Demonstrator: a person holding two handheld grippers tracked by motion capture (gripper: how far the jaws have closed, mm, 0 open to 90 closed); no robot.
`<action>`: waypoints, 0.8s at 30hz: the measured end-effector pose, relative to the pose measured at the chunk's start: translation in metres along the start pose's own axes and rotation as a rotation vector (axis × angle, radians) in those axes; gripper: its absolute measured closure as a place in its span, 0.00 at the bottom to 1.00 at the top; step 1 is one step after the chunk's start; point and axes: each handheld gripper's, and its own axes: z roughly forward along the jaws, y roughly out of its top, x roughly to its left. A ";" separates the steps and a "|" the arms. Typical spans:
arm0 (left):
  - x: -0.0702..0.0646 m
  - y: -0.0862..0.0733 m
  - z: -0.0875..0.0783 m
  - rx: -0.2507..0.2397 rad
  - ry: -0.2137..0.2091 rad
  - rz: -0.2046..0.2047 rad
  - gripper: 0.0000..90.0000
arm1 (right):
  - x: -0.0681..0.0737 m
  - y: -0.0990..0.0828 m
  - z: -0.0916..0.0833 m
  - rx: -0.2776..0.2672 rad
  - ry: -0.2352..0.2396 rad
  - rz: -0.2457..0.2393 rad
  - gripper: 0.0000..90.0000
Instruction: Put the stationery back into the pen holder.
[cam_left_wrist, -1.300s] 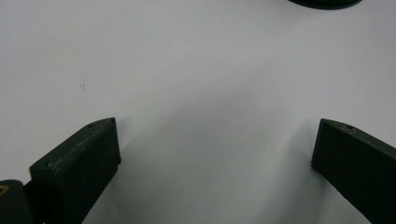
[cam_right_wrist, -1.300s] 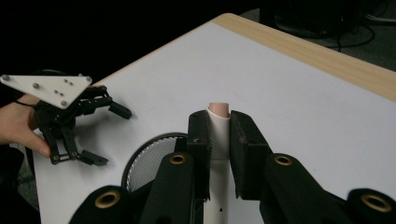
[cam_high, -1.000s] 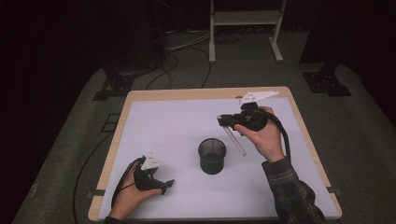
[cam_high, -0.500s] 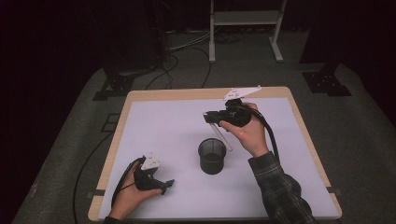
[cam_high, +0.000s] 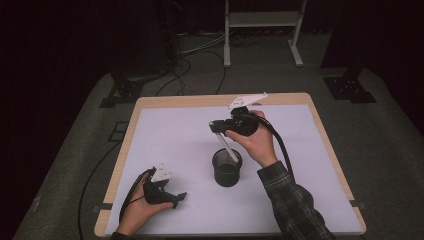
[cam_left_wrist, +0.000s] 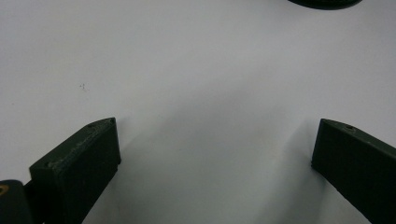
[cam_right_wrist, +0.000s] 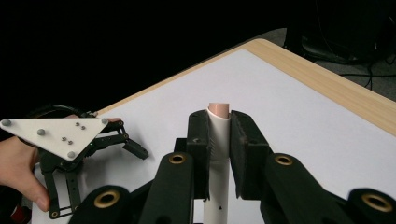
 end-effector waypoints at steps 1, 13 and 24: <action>0.000 0.000 0.000 0.000 0.000 0.000 0.00 | 0.000 -0.001 0.001 0.000 0.002 0.001 0.86; 0.000 0.000 0.001 -0.008 0.002 -0.004 0.00 | 0.001 -0.018 0.010 0.024 0.010 -0.020 0.86; 0.000 0.000 0.000 -0.006 0.001 -0.005 0.00 | 0.001 -0.039 0.017 0.059 0.020 -0.032 0.86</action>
